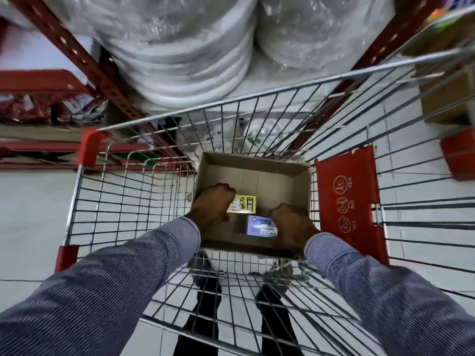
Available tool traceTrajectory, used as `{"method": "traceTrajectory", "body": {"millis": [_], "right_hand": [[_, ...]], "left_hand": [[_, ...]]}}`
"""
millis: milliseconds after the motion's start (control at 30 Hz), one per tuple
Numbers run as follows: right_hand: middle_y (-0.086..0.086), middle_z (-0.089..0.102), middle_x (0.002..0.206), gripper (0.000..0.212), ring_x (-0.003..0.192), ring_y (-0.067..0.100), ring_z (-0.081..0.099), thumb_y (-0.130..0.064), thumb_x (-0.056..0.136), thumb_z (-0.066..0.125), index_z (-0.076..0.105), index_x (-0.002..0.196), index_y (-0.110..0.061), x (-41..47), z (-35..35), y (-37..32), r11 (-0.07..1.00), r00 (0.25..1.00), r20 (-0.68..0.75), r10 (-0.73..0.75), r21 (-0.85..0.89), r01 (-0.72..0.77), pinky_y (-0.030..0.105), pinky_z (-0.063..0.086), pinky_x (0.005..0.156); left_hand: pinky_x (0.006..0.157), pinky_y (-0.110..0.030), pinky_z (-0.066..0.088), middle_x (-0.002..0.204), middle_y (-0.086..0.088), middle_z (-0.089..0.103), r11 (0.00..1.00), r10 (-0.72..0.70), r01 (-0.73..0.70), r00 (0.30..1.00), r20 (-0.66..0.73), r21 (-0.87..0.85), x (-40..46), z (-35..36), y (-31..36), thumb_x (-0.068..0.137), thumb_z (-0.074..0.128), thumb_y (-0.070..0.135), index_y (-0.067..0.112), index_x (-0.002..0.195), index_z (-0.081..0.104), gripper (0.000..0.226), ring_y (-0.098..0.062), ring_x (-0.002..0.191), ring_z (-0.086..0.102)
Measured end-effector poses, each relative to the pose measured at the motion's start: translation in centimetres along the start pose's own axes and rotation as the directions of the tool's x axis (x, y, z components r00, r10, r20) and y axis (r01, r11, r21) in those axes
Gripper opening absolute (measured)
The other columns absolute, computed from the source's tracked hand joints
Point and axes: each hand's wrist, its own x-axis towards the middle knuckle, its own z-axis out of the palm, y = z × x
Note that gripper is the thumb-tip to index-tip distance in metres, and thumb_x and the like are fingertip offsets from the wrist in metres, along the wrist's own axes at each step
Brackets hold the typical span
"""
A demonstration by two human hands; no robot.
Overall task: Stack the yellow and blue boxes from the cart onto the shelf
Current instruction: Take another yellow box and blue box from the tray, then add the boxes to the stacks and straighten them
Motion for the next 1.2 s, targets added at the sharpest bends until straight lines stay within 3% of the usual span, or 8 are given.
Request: {"method": "traceTrajectory", "body": {"millis": [167,300,500,633,833,967,1100,1200], "right_hand": [[0.013,0.057,0.123,0.061,0.109,0.029,0.057,-0.037,0.068,0.084,0.056,0.118,-0.014,-2.9,-8.9,-2.0,0.996,0.999,0.0,-0.054,-0.067,0.054,0.036,0.049,0.089],[0.014,0.059,0.12,0.069,0.111,0.032,0.056,-0.042,0.061,0.088,0.057,0.117,-0.014,-7.0,-17.7,-4.4,0.985,0.988,-0.103,-0.113,-0.139,0.098,0.038,0.049,0.091],[0.011,0.066,0.093,0.046,0.088,0.03,0.064,-0.048,0.056,0.084,0.054,0.08,-0.023,-15.3,-28.8,-8.5,0.96,0.908,-0.344,-0.238,-0.224,0.167,0.031,0.044,0.063],[-0.002,0.054,0.077,0.053,0.064,0.016,0.05,-0.045,0.049,0.085,0.062,0.091,-0.023,-22.3,-36.2,-11.5,0.934,0.813,-0.486,-0.32,-0.305,0.185,0.025,0.031,0.05],[-0.001,0.067,0.087,0.052,0.08,0.019,0.058,-0.048,0.053,0.083,0.067,0.095,-0.024,-31.5,-44.5,-15.2,0.892,0.634,-0.651,-0.417,-0.426,0.149,0.028,0.04,0.057],[-0.002,0.069,0.09,0.053,0.072,0.015,0.052,-0.049,0.054,0.082,0.067,0.098,-0.024,-35.9,-49.0,-16.5,0.889,0.508,-0.742,-0.437,-0.443,0.118,0.028,0.044,0.058],[0.0,0.069,0.098,0.057,0.09,0.022,0.059,-0.05,0.055,0.081,0.065,0.102,-0.023,-38.5,-52.5,-16.8,0.908,0.415,-0.82,-0.395,-0.417,0.041,0.035,0.054,0.072],[0.001,0.069,0.101,0.057,0.092,0.024,0.06,-0.047,0.056,0.082,0.065,0.103,-0.02,-39.8,-54.9,-16.6,0.925,0.342,-0.869,-0.356,-0.379,0.0,0.036,0.055,0.075]], "left_hand": [[0.088,-0.041,0.054,0.119,-0.014,0.068,0.996,-0.081,0.072,0.972,-0.219,-0.05,-4.3,-8.1,0.0,0.073,0.084,0.032,0.01,0.115,0.063,0.052,-0.033,0.107,0.065],[0.086,-0.04,0.054,0.113,-0.009,0.069,0.992,-0.118,0.09,0.924,-0.363,-0.093,-10.2,-16.3,-0.6,0.079,0.076,0.05,0.018,0.112,0.064,0.047,-0.031,0.106,0.065],[0.081,-0.036,0.054,0.109,-0.007,0.073,0.98,-0.194,0.138,0.811,-0.552,-0.142,-20.7,-28.0,0.0,0.067,0.084,0.041,0.021,0.115,0.067,0.054,-0.031,0.102,0.068],[0.07,-0.034,0.058,0.094,-0.001,0.076,0.974,-0.221,0.19,0.666,-0.712,-0.124,-27.7,-35.7,1.2,0.054,0.077,0.036,0.025,0.105,0.07,0.053,-0.026,0.085,0.071],[0.07,-0.033,0.06,0.094,0.0,0.079,0.977,-0.174,0.189,0.415,-0.893,-0.103,-35.8,-45.3,2.6,0.051,0.086,0.034,0.025,0.109,0.074,0.061,-0.022,0.08,0.072],[0.075,-0.036,0.06,0.102,-0.005,0.079,0.973,-0.137,0.22,0.31,-0.941,-0.069,-39.1,-50.1,3.0,0.051,0.09,0.038,0.021,0.115,0.072,0.069,-0.027,0.088,0.072],[0.082,-0.034,0.058,0.109,-0.001,0.077,0.978,-0.132,0.188,0.228,-0.965,-0.09,-40.6,-53.7,3.0,0.053,0.088,0.034,0.022,0.121,0.07,0.072,-0.024,0.096,0.07],[0.085,-0.032,0.058,0.111,0.001,0.077,0.986,-0.097,0.154,0.173,-0.98,-0.071,-41.0,-56.3,3.1,0.053,0.085,0.031,0.022,0.123,0.069,0.072,-0.021,0.097,0.07]]}}
